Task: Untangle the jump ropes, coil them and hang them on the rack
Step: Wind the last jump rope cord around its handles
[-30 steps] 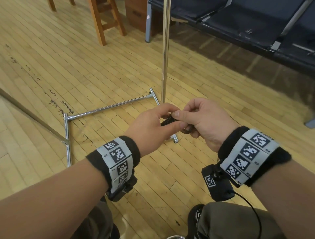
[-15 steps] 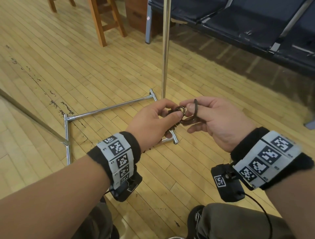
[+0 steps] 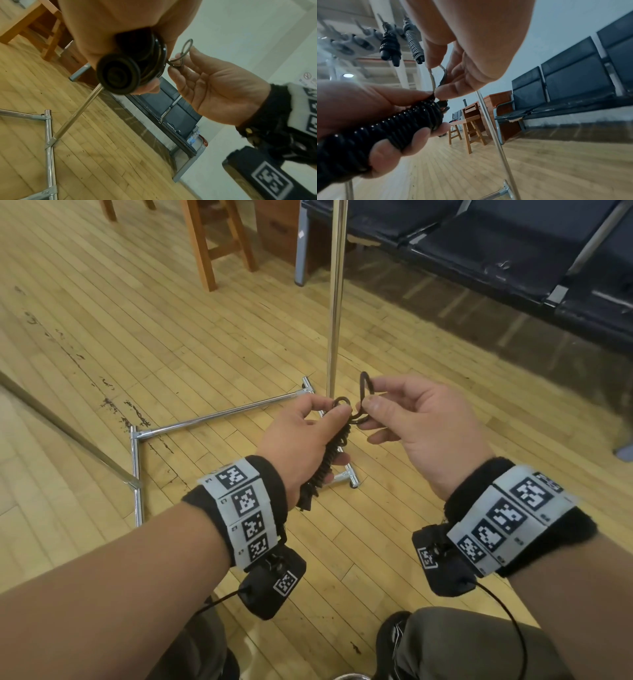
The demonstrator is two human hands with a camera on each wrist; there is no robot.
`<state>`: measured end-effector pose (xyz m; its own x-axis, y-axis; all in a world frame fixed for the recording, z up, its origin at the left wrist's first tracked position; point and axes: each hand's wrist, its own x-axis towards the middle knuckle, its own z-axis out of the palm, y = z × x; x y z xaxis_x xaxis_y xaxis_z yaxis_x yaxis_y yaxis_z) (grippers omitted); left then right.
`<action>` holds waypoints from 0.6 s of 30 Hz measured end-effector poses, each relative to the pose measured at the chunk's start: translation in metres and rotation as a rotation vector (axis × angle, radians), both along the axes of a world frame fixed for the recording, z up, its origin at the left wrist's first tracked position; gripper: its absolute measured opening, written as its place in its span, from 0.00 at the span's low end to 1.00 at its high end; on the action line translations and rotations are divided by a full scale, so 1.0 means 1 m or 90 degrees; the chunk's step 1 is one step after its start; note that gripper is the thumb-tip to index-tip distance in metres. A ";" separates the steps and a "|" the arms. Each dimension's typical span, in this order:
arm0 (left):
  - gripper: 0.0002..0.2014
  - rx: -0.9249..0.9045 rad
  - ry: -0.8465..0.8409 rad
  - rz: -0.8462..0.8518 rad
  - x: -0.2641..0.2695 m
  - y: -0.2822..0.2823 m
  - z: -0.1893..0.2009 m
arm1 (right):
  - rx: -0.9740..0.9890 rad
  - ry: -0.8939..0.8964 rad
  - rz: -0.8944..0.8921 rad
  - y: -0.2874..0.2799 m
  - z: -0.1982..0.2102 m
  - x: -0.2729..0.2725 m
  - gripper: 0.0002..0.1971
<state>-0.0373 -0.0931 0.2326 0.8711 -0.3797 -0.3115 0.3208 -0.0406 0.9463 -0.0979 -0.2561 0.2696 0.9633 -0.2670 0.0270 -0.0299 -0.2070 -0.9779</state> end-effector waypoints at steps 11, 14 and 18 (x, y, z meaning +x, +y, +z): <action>0.03 0.082 -0.096 -0.010 -0.003 0.002 -0.007 | -0.472 0.057 0.027 0.009 0.000 0.004 0.08; 0.03 0.097 -0.110 -0.020 -0.003 0.004 -0.008 | -0.454 0.114 0.041 0.008 -0.005 0.010 0.08; 0.03 0.119 -0.113 -0.040 -0.001 0.009 -0.007 | -0.406 0.100 0.037 0.007 -0.005 0.012 0.10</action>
<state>-0.0384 -0.0845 0.2260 0.8949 -0.3851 -0.2256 0.1416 -0.2344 0.9618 -0.0861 -0.2489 0.2648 0.9810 -0.1927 0.0208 -0.1335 -0.7497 -0.6482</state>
